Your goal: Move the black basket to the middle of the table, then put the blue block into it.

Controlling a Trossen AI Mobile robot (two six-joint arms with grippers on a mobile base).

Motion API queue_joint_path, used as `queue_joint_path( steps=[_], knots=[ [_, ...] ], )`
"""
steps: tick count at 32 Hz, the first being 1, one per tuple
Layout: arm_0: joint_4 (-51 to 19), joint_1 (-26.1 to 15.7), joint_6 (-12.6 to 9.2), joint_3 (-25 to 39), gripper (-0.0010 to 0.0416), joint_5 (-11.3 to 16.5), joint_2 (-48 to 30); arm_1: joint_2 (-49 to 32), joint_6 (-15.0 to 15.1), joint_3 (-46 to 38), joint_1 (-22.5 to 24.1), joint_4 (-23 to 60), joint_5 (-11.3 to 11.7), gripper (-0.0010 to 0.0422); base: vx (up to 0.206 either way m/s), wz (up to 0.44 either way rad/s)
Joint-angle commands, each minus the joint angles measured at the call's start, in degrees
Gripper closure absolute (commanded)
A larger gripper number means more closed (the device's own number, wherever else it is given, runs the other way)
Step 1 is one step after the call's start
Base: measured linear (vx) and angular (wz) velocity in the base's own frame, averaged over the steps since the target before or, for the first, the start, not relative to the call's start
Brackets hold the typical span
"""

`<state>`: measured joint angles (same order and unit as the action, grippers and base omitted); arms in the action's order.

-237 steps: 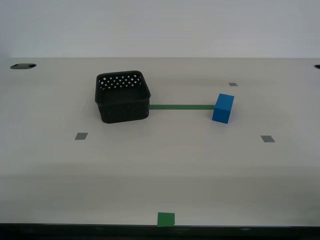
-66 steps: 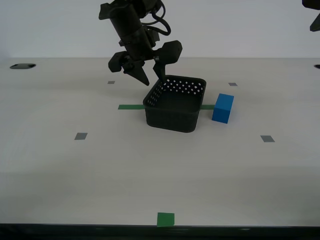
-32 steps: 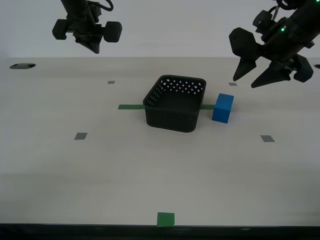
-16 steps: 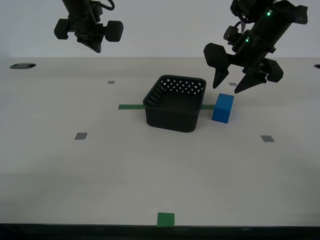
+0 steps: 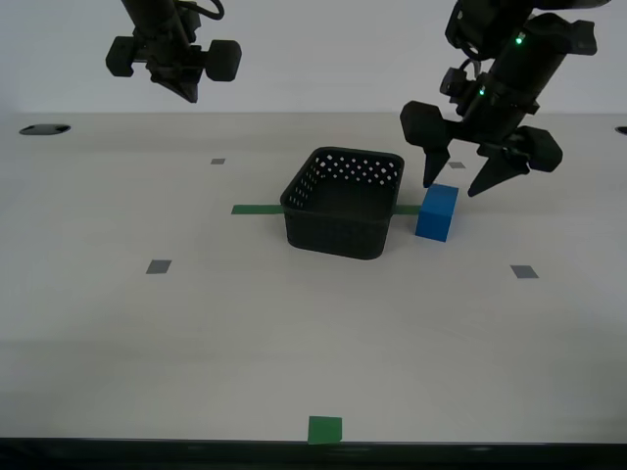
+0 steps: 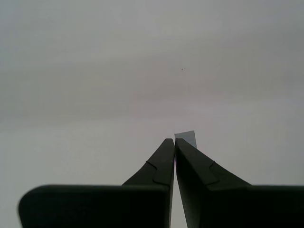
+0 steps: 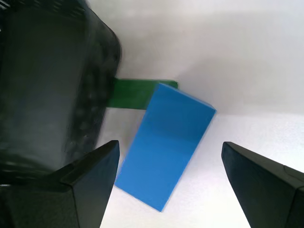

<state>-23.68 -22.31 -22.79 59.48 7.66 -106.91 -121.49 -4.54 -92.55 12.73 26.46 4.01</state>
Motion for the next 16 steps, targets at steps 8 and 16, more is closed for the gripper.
queue_joint_path(
  steps=[8, 16],
  knots=[
    [-0.2, -0.59, -0.26, 4.35, 0.0108, 0.63, -9.68, 0.02, 0.09, -0.02, 0.0, -0.04, 0.09, 0.0412, 0.0, 0.0],
    [-3.91, -0.61, 0.37, 8.7, 0.0414, 0.68, -9.7, -0.02, 0.09, -0.02, 0.02, -0.28, 0.09, 0.0412, 0.0, 0.0]
  ],
)
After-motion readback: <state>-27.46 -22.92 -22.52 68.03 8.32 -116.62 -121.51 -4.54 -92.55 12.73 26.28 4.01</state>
